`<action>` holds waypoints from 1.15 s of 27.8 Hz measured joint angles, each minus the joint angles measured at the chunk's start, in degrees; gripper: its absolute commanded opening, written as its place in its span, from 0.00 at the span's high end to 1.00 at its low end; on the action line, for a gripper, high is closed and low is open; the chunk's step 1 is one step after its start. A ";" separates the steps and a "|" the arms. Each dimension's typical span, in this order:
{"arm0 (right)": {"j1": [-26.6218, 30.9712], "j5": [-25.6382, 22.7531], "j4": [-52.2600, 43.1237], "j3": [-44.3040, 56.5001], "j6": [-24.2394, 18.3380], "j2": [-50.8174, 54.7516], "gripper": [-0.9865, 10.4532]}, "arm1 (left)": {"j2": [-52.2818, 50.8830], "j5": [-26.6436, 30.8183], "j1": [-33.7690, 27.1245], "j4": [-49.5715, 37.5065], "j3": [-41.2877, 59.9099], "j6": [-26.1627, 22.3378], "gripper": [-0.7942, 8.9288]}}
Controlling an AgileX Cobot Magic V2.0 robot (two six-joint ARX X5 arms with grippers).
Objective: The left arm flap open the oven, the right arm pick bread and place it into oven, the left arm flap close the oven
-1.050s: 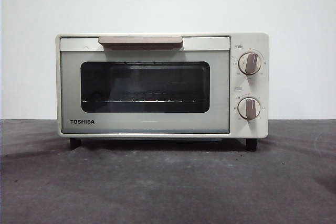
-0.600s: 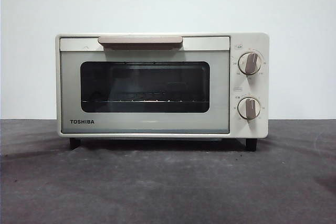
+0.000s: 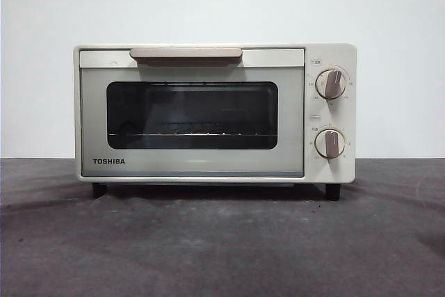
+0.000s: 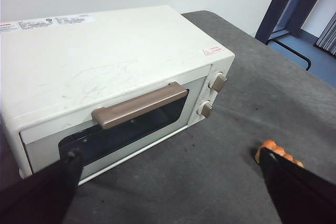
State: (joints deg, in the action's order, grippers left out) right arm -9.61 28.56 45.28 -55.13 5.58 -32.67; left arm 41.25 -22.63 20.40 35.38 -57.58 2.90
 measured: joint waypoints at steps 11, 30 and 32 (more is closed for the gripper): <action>0.00 -6.01 15.61 -0.02 0.70 -8.92 0.46 | 0.00 0.00 0.00 0.00 0.00 0.00 0.34; -2.03 -14.47 5.35 14.71 3.32 -30.42 0.46 | 0.00 0.00 -0.02 0.39 0.00 0.00 0.34; -2.23 -15.56 4.17 14.93 3.76 -32.33 0.46 | 0.00 0.00 0.00 0.37 0.00 0.00 0.34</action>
State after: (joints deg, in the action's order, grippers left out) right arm -11.84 12.99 49.45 -40.21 9.34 -64.99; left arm 41.25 -22.63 20.40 35.75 -57.58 2.90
